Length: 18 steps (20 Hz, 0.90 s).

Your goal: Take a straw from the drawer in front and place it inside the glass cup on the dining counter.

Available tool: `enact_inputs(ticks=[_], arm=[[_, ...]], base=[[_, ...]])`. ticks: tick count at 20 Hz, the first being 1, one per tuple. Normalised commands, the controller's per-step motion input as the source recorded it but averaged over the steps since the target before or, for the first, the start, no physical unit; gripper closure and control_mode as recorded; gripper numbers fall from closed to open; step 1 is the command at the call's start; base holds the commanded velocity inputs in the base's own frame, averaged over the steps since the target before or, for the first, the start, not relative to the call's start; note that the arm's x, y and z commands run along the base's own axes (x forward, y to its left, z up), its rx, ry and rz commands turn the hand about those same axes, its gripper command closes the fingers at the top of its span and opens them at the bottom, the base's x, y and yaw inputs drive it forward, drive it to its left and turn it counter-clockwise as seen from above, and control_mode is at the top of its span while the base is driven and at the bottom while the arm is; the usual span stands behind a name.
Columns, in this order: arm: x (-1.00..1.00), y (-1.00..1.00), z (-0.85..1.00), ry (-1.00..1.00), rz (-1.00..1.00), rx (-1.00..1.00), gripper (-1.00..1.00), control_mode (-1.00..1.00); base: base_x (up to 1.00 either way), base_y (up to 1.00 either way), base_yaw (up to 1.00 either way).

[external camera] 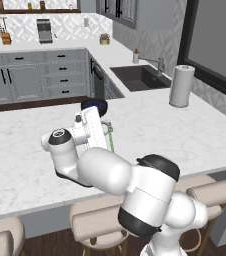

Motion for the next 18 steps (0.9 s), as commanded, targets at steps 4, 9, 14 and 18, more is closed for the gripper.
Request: enact_inputs(ticks=[4, 9, 14, 18], arm=[[0.18, 0.03, -0.13, 0.00, 0.00, 0.00, 1.00, -1.00], [0.14, 0.01, -0.09, 0.00, 0.00, 0.00, 1.00, -1.00], [0.01, 0.03, -0.11, 0.00, 0.00, 0.00, 1.00, -1.00], [0.04, 0.01, -0.09, 0.00, 0.00, 0.00, 1.00, -1.00]], base=[[0.00, 0.00, 0.00], [0.00, 0.00, 0.00], [0.00, 0.00, 0.00], [0.00, 0.00, 0.00]])
